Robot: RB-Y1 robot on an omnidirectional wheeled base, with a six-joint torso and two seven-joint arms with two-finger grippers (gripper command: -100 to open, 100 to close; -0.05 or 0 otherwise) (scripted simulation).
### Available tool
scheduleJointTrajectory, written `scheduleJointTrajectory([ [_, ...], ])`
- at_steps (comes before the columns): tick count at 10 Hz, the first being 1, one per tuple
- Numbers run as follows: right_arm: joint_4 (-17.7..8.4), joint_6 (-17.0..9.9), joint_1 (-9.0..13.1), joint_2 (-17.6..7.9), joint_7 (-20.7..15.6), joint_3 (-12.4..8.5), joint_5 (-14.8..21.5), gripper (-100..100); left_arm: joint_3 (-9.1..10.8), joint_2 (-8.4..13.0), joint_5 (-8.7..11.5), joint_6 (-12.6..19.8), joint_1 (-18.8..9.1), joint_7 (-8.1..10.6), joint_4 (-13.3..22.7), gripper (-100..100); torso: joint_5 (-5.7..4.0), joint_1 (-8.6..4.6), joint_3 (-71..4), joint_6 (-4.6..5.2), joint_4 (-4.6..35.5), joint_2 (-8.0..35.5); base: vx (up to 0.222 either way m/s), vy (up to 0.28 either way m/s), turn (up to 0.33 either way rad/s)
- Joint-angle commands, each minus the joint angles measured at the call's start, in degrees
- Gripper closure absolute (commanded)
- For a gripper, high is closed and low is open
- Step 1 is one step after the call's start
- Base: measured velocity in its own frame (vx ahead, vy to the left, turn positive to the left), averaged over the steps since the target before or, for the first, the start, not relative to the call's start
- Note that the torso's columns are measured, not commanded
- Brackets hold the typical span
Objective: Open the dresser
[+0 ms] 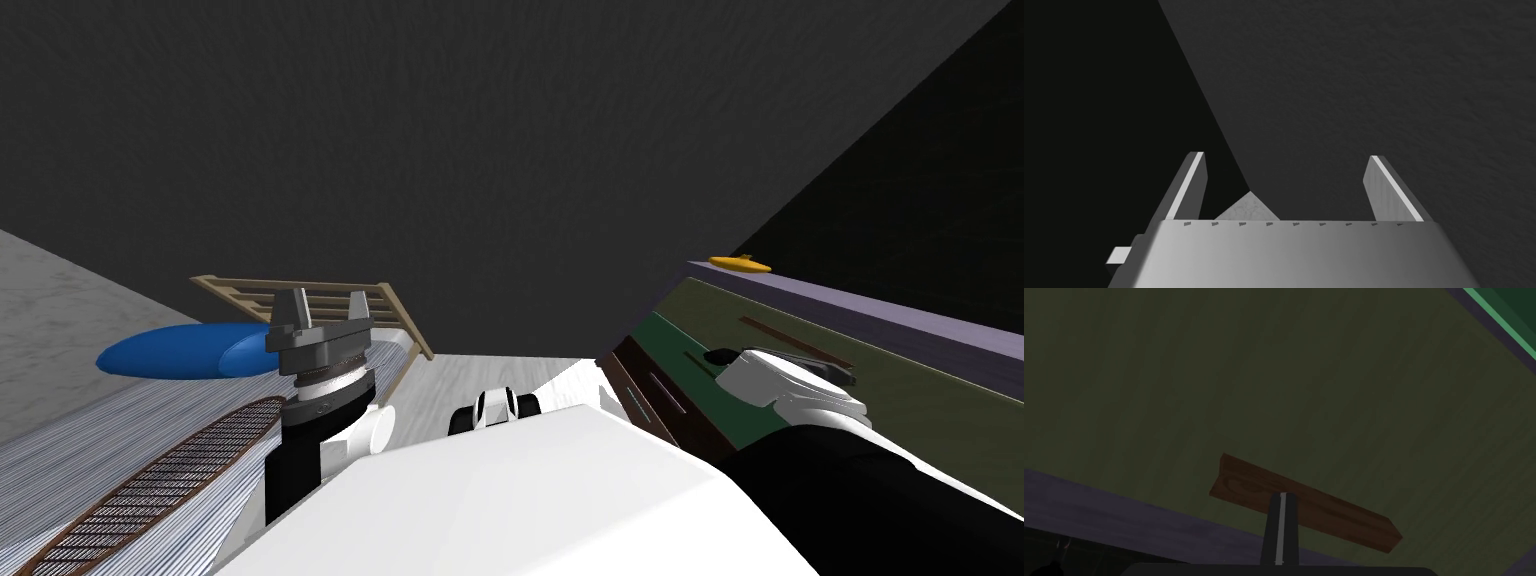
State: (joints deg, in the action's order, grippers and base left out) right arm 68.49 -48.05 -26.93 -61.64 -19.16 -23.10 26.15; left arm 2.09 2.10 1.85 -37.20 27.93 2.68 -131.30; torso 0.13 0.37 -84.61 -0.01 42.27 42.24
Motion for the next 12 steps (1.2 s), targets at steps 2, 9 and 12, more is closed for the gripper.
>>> scheduleJointTrajectory([
  [2, 0.79, -0.75, -0.18, -0.50, -0.79, -0.20, -0.83, 100, -0.01, -0.01, 0.00, 0.00, 0.00, 0.00, 0.00, 0, -0.05, -0.16, 0.06, 0.01, 0.03, 0.08, 0.008, 0.218, 0.001],
  [9, 0.95, -0.92, -1.15, -2.13, -1.71, -0.87, -2.28, -100, 0.03, 0.03, 0.00, 0.00, 0.00, 0.00, 0.01, 0, -0.09, -0.28, 0.07, 0.01, 0.03, 0.08, -0.003, -0.110, -0.023],
  [12, 0.63, -0.70, -1.10, -2.05, -1.69, -0.77, -2.38, 100, 0.02, 0.02, 0.00, 0.00, 0.00, 0.00, 0.00, 0, -0.10, -0.19, 0.01, 0.00, 0.00, 0.00, -0.001, -0.073, 0.002],
])
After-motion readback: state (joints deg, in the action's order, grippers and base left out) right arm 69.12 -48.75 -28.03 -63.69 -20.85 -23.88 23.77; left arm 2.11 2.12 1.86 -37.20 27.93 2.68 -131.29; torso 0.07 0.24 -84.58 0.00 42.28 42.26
